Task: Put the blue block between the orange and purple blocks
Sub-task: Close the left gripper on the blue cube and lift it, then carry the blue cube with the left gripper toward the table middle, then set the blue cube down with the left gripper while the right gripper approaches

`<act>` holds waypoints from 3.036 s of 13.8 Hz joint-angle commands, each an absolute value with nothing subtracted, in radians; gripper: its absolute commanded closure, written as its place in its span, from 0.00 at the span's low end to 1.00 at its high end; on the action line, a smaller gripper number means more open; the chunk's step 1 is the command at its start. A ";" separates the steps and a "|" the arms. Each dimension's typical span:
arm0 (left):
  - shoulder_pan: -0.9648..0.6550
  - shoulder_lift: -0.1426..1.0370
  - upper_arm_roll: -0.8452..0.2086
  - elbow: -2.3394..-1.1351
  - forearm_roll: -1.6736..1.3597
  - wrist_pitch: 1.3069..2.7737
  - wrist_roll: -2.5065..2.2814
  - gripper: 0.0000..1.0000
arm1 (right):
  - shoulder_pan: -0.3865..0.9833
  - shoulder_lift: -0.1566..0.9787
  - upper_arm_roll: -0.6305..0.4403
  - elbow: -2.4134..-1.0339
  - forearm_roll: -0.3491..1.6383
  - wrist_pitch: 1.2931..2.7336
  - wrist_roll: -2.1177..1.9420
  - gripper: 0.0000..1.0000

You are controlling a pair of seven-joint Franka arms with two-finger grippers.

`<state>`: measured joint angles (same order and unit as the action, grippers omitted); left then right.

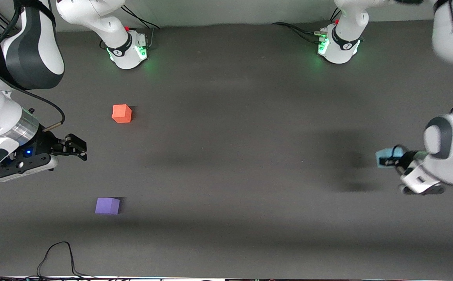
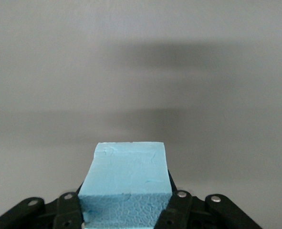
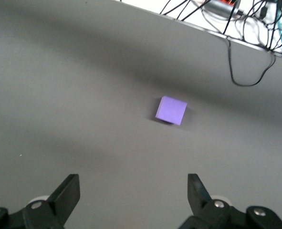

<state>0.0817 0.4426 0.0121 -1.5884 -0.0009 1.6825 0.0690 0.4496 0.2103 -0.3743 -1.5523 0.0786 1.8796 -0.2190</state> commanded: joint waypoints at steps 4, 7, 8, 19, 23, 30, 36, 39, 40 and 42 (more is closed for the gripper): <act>0.069 -0.036 0.006 -1.799 -0.006 1.522 0.040 0.78 | 0.457 -0.049 -0.397 -1.812 0.083 1.947 -0.264 0.00; 0.002 -0.052 -0.107 -1.798 -0.014 1.534 -0.192 0.77 | 0.457 -0.055 -0.387 -1.766 0.041 1.924 -0.265 0.00; -0.030 -0.026 -0.156 -1.789 -0.037 1.561 -0.309 0.77 | 0.457 -0.057 -0.390 -1.764 0.041 1.898 -0.265 0.00; -0.589 0.710 -0.347 -1.344 0.112 2.017 -1.299 0.76 | 0.161 -0.058 -0.161 -1.715 0.052 1.678 -0.275 0.00; -0.714 0.892 -0.309 -1.263 0.147 2.164 -1.385 0.72 | 0.166 0.051 -0.170 -1.721 0.048 1.671 -0.276 0.00; -0.796 0.934 -0.232 -1.247 0.161 2.204 -1.413 0.00 | 0.252 0.023 -0.172 -1.727 0.001 1.704 -0.216 0.00; -0.594 0.659 -0.232 -1.296 0.167 1.939 -1.338 0.00 | 0.299 0.049 -0.166 -1.802 0.126 1.782 -0.066 0.00; -0.401 0.449 -0.232 -1.460 0.157 1.875 -1.082 0.00 | 0.482 0.049 -0.164 -1.922 0.129 1.915 -0.048 0.00; -0.311 0.402 -0.236 -1.479 0.146 1.847 -0.999 0.00 | 0.580 0.057 -0.166 -1.946 0.124 1.968 0.000 0.00; -0.208 0.341 -0.230 -1.483 0.140 1.742 -0.793 0.00 | 0.719 0.084 -0.166 -2.059 0.114 2.110 0.212 0.00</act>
<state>-0.3007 0.4448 -0.2186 -1.3899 0.1546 1.7930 -0.9503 0.6015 0.0816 -0.1556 -1.9482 0.1249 1.9836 0.0653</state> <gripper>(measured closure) 0.000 0.000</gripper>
